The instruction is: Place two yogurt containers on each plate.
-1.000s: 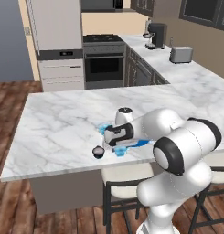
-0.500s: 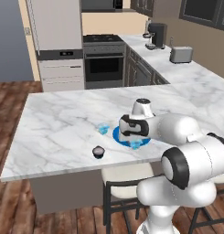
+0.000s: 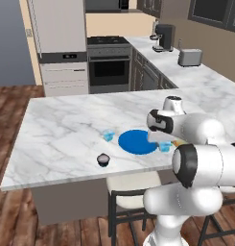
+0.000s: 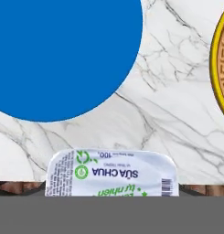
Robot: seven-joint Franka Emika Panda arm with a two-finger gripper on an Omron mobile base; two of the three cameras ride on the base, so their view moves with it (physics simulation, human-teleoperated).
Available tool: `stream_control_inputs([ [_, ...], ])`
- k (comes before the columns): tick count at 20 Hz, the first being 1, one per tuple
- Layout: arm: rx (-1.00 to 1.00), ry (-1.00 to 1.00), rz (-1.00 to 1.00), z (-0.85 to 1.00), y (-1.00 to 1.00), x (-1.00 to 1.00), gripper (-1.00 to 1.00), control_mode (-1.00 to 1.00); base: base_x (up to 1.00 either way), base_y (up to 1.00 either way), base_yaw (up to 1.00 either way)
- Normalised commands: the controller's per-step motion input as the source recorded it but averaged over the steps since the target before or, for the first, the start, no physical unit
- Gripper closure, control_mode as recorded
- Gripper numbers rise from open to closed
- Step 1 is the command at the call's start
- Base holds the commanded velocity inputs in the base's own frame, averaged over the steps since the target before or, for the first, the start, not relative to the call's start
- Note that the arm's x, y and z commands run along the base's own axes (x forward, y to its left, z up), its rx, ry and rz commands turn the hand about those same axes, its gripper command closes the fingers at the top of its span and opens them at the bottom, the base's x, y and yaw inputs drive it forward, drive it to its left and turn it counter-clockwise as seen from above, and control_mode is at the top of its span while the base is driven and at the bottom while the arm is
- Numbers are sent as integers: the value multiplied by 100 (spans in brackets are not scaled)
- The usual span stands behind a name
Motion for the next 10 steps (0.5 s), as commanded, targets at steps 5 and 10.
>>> stream_control_inputs([
  [5, 0, 11, -6, 3, -91, 10, 100, -100, 0, 0, 0],
  [10, 0, 9, -6, 0, -95, 15, 100, -100, 0, 0, 0],
])
